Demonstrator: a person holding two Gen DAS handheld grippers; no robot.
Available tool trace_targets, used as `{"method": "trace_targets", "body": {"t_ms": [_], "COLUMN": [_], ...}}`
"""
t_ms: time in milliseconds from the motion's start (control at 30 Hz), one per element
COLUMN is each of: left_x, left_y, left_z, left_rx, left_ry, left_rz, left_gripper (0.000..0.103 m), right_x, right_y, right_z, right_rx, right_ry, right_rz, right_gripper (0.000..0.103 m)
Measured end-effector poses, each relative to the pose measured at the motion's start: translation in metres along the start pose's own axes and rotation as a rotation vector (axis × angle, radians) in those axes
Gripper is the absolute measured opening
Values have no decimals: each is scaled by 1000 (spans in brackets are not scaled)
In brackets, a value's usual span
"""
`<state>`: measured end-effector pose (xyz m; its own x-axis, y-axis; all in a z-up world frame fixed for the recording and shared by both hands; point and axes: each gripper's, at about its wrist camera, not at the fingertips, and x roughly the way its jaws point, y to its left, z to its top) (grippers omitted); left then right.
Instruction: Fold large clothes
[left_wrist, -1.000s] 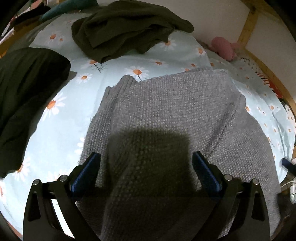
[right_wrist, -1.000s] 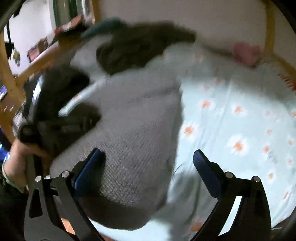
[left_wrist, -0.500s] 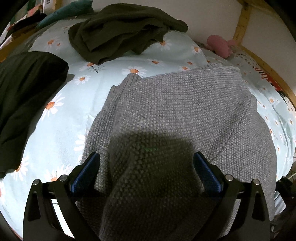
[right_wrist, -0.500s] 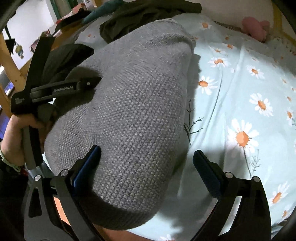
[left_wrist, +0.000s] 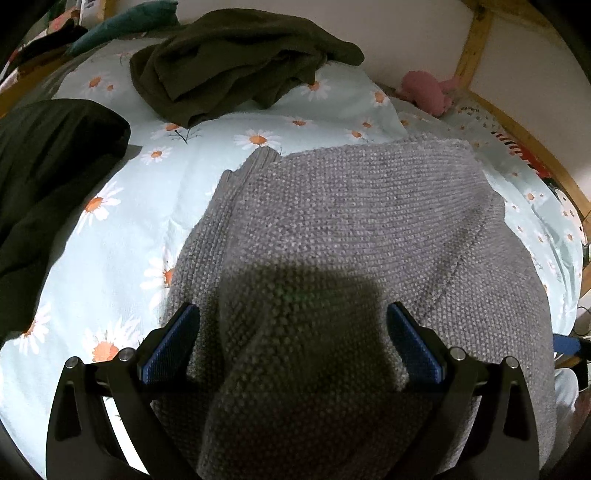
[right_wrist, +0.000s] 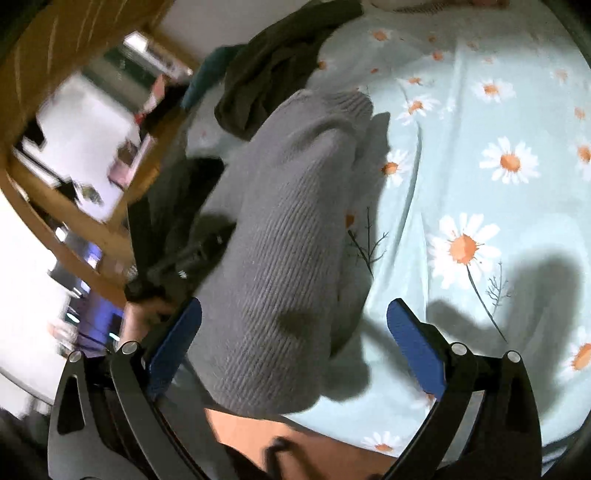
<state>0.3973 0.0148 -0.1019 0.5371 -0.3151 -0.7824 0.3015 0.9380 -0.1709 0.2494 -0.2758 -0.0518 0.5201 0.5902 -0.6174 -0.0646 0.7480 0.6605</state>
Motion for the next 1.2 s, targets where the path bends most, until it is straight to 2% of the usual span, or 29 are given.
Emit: {"method": "trace_targets", "body": {"t_ms": [100,167,300,400,500,567,667,733,867,933,1133,1200], "left_x": [0,-1,-1,-1,-2,-2,-3,-9,-43,-64,-104,-105], "left_y": [1,1,1,2,2,3,3,4,15,20,19,21], "left_z": [-1,-1,-1,-1,-2,-3,-2,-2,-8,-16,-51,-71], "left_rx": [-2,-3,-5,-6,-5,-6,-8,-22,-158,-216,-328,-427], "left_ry": [-4,-5,-9,-12,-19,-25,-29,-40,-100,-139,-222,-233], "left_rz": [-5,-6,-10,-14,-16,-21,-26,-43,-146,-193,-315,-406], "left_gripper": [99,99,99,99,99,99,99,99,98,98,98,98], "right_x": [17,31,70,103,113,114,111,106,99,93,69,63], "right_y": [-13,-15,-12,0,19,21,13,9,5,2,-32,-40], "right_z": [7,9,10,5,3,2,2,0,-3,-6,-8,-12], "right_rx": [49,62,81,34,-19,-12,56,92,141,173,348,403], "right_ry": [34,65,182,265,251,246,209,181,121,54,-173,-238], "right_rz": [89,118,261,234,153,146,208,196,230,265,316,311], "right_gripper": [99,99,99,100,101,101,98,83,69,63,58,57]}}
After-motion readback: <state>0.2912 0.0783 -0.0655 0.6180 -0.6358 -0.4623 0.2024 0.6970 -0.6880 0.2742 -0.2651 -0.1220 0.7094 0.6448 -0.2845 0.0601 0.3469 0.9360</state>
